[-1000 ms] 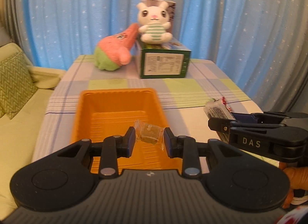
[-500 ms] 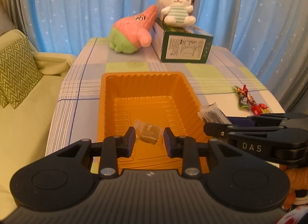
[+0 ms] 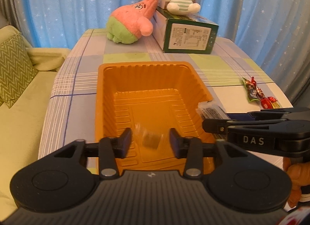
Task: Organize snacks
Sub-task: 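Lower both held snacks into the orange tray and open both grippers, then withdraw both tools from the tray back toward the snack pile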
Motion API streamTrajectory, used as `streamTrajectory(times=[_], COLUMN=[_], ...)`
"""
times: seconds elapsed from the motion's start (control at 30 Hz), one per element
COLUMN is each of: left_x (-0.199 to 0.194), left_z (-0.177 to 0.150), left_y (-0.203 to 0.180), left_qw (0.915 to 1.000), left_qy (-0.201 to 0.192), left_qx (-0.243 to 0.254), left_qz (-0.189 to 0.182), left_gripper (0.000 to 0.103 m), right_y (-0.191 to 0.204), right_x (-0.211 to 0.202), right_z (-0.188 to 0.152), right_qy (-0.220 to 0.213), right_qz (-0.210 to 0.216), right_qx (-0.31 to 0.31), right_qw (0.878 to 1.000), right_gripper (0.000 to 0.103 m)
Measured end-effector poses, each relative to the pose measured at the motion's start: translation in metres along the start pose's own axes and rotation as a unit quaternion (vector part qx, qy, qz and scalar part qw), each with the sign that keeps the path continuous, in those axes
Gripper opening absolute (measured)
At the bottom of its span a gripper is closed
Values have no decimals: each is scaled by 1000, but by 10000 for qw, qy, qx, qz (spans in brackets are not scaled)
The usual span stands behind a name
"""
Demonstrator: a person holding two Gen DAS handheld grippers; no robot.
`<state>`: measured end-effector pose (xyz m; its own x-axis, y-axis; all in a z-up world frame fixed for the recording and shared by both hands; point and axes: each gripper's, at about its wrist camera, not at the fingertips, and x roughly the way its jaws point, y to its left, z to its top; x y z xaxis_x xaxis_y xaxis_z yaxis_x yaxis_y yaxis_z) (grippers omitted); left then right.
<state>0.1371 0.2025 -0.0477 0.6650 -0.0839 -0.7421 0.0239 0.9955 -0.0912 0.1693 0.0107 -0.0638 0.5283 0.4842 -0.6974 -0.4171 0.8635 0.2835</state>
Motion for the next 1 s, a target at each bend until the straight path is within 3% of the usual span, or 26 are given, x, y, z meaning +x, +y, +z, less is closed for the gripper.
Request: streamTrajectory(times=[0.37,0.53,0.6,0.7,1.0], left_x=[-17,-28,-34,-43,-73], left_z=[-7,-10,-11,-11,-5], left_y=[15,21,21,17,-25], left_qw=[9999,9996,9994,9992,9987], left_qy=[-65,-122,-171,-236,-491], left_qx=[-68,-207,-282,-290,-123], left_qz=[113,116,103,107,-92], left_gripper=[51,59,62,63,68], right_y=[4,1,-3,-7,-53], right_x=[1,1,-3,-16,-77], right_z=[-2,2,3,4,-16], right_qy=[49,-48,-83,-254,-534], right_qz=[191,589,615,489,-209], right_qx=[158,469,626,562,754], right_qw=[9997,9971,9961,9969,9955], right_gripper=[38,39,44,52,53])
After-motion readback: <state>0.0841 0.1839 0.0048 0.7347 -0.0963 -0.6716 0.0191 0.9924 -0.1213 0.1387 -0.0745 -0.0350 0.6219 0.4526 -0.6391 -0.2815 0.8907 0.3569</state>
